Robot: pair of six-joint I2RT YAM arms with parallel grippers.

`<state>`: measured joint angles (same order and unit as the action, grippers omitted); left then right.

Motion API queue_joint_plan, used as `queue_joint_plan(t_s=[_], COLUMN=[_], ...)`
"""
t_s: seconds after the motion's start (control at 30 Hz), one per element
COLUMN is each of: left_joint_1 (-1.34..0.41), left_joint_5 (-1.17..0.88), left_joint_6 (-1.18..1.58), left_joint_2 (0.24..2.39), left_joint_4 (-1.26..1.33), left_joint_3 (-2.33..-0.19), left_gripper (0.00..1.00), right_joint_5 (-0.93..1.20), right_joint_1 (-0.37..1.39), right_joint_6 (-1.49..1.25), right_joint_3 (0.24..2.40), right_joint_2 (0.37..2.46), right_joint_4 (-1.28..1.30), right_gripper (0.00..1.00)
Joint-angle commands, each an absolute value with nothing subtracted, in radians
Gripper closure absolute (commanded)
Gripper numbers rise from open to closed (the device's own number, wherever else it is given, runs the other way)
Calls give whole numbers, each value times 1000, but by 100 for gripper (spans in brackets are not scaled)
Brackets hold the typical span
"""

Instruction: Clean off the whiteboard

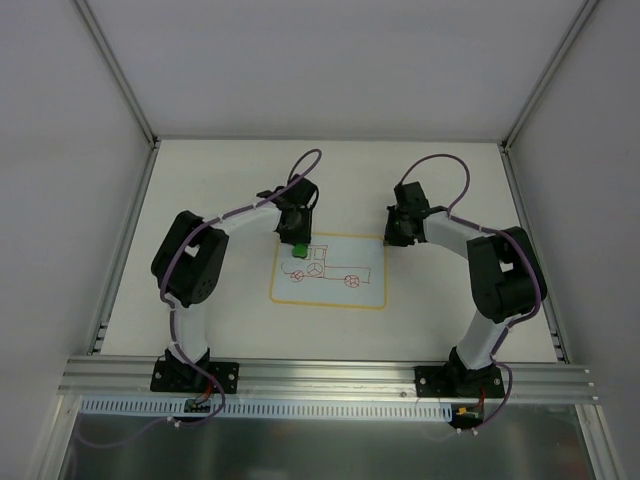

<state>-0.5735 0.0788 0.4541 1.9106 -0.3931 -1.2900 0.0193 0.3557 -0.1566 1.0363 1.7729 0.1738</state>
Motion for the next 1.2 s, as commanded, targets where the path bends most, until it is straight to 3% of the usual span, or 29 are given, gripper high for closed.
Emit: queue_joint_plan(t_s=[0.0,0.3,0.87,1.03,1.17], left_joint_1=[-632,-836,-520,-526,-652], left_joint_5=[3,-6,153,121,91], left_joint_6=[460,471,531,543,563], left_joint_2=[2048,2243,1849,1865,1933], left_joint_4=[-400,-552,-597,-597,-597], left_joint_3=[-1354,-1608,-1128,-1130,-1224], left_gripper=[100,100,100,100,100], right_joint_5=[29,26,11,17,15], right_joint_1=[379,380,379,380,380], right_joint_6=[-167,-176,-167,-166,-167], right_joint_3=[1009,1012,1005,1002,997], right_joint_2=[1796,1786,1776,1775,1778], right_joint_4=[242,244,239,232,221], right_gripper=[100,100,100,100,100])
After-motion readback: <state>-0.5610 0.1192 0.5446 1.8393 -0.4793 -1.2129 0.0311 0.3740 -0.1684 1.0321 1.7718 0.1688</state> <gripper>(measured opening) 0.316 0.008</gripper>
